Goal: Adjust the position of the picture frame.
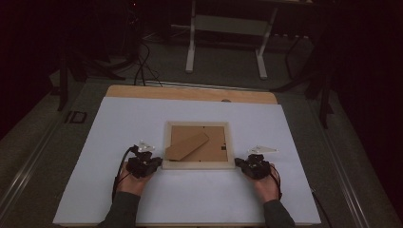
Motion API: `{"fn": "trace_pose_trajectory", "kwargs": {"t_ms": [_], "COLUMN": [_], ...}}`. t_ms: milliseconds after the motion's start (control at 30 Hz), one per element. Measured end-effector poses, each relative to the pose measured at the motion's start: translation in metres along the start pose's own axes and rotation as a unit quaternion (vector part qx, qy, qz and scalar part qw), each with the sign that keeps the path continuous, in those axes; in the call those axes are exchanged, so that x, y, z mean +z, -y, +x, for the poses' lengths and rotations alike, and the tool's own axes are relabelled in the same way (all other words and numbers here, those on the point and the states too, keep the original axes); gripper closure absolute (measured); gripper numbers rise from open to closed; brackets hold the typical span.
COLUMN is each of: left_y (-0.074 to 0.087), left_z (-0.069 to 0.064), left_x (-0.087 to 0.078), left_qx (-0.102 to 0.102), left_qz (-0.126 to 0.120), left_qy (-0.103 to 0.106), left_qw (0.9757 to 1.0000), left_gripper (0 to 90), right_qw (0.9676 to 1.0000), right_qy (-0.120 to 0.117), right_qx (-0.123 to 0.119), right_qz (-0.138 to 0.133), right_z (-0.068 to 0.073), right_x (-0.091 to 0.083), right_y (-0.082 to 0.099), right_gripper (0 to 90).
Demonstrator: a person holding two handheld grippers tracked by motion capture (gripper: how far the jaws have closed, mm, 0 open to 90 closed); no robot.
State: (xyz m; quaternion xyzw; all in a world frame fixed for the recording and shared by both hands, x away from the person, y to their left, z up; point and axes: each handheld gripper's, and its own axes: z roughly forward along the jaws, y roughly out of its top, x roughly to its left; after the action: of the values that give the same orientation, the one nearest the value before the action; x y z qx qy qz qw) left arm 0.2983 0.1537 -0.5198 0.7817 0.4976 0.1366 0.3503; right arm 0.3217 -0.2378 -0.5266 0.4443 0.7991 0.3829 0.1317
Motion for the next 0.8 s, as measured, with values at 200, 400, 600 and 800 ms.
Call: {"fn": "trace_pose_trajectory", "kwargs": {"t_ms": [200, 400, 600, 800], "left_y": [-0.006, -0.021, -0.044, -0.07], "left_z": [0.008, 0.01, -0.004, -0.011], "left_x": [-0.014, -0.029, -0.025, -0.009], "left_qx": [-0.019, -0.02, 0.024, 0.046], "left_qz": [-0.028, -0.054, -0.042, -0.017], "left_qy": [0.003, 0.027, 0.054, 0.081], "left_qw": [0.9994, 0.998, 0.9974, 0.9955], "left_gripper": [76.9, 66.3, 53.3, 48.9], "right_qw": [0.9999, 0.9998, 0.9995, 0.9993], "right_qy": [-0.002, -0.006, -0.013, -0.017], "right_qx": [-0.005, -0.011, -0.022, -0.022], "right_qz": [-0.01, -0.015, -0.018, -0.023], "right_z": [0.001, 0.002, 0.006, 0.006], "right_x": [-0.005, -0.008, -0.01, -0.013], "right_y": [-0.001, -0.002, -0.005, -0.006], "right_gripper": [83.7, 79.6, 74.4, 71.3]}}
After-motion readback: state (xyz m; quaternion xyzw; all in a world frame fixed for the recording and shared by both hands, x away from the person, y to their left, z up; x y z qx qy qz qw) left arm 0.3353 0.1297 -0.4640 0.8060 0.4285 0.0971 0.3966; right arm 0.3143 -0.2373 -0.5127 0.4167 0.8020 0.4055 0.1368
